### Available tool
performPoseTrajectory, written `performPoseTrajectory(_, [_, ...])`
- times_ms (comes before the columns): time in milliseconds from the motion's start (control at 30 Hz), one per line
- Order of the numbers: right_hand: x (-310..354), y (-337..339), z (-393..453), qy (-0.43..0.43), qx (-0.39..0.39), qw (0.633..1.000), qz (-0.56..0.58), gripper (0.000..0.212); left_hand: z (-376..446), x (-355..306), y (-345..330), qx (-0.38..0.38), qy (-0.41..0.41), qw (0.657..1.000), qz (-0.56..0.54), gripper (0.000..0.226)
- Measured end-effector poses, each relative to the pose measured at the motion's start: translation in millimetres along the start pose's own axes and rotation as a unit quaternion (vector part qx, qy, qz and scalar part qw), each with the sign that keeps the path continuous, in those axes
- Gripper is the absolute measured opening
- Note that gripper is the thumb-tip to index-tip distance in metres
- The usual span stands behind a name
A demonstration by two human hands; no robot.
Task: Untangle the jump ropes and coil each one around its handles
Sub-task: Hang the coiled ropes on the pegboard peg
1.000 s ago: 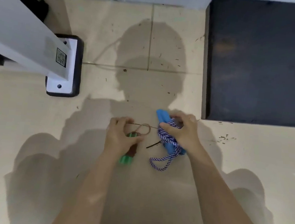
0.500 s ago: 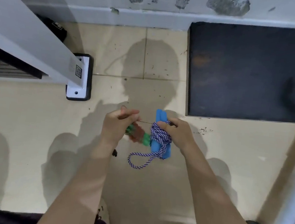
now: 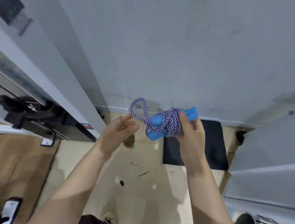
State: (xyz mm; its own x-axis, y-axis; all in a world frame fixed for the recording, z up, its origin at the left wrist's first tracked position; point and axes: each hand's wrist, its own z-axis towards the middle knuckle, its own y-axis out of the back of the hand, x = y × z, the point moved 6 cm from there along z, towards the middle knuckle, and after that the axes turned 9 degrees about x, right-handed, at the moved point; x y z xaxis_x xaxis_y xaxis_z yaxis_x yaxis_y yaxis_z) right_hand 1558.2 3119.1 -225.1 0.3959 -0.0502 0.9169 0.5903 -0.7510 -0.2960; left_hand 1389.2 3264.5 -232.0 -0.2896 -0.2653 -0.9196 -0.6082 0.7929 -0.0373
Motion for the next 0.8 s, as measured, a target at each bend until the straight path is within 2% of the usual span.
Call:
performPoseTrajectory(133, [127, -52, -46, 0.009, 0.022, 0.999, 0.041, 0.037, -65, -163, -21, -0.038, -0.101, 0.994, -0.029, 0.012])
performPoseTrajectory(233, [197, -71, -75, 0.032, 0.009, 0.999, 0.035, 0.039, -107, -246, -27, -0.079, -0.159, 0.983, -0.045, 0.01])
performPoseTrajectory(300, [224, -72, -92, 0.024, -0.017, 1.0, 0.009, 0.041, -130, -277, -34, -0.084, -0.175, 0.981, -0.028, 0.012])
performPoseTrajectory(367, [245, -63, -107, 0.041, -0.067, 0.991, -0.109, 0.048, -146, -290, -42, -0.08, -0.169, 0.982, -0.016, 0.016])
performPoseTrajectory(433, [265, -55, -117, 0.105, -0.078, 0.97, -0.203, 0.044, -155, -295, -51, -0.077, -0.158, 0.984, 0.0, 0.019])
performPoseTrajectory(467, [273, -57, -120, 0.127, -0.05, 0.967, -0.214, 0.034, -157, -295, -55, -0.074, -0.151, 0.986, 0.015, 0.02])
performPoseTrajectory(533, [281, -69, -124, 0.123, 0.057, 0.971, -0.197, 0.014, -158, -296, -63, -0.061, -0.142, 0.987, 0.043, 0.017])
performPoseTrajectory(633, [281, -90, -121, 0.067, 0.189, 0.954, -0.224, 0.024, -150, -296, -77, -0.012, -0.139, 0.986, 0.096, 0.013])
performPoseTrajectory(700, [280, -98, -111, 0.06, 0.216, 0.938, -0.264, 0.025, -139, -293, -80, 0.006, -0.122, 0.985, 0.124, 0.014])
performPoseTrajectory(800, [285, -94, -84, 0.081, 0.193, 0.949, -0.238, 0.019, -113, -293, -78, 0.027, -0.109, 0.989, 0.101, 0.013])
